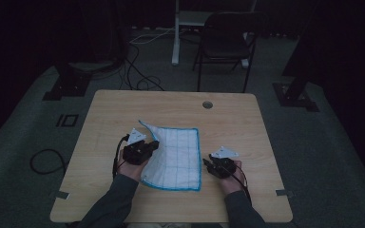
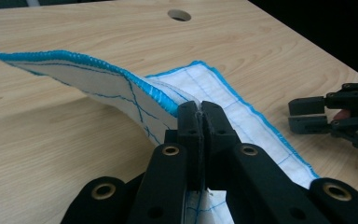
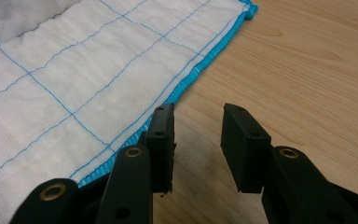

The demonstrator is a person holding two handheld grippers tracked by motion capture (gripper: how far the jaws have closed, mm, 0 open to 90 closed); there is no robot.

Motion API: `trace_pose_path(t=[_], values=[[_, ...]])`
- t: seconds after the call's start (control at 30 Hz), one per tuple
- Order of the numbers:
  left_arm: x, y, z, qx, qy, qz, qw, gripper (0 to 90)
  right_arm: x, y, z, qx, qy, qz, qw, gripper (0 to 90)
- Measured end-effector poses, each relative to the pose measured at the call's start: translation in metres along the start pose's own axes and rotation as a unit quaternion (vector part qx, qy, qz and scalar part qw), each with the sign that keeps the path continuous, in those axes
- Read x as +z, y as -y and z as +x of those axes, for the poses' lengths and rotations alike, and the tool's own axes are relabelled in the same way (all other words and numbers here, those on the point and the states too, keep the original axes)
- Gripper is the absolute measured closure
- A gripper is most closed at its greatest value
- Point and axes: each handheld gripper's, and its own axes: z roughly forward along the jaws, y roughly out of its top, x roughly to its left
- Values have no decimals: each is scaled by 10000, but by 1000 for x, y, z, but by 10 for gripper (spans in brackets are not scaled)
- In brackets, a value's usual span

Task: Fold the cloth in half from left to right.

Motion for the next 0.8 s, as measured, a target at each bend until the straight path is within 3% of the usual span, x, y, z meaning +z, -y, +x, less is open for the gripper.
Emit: trace_pose_path(t=[0.8], values=[[25, -13, -25, 260, 254, 117, 9993, 881, -1, 0, -1, 4, 1, -15, 10000, 650]])
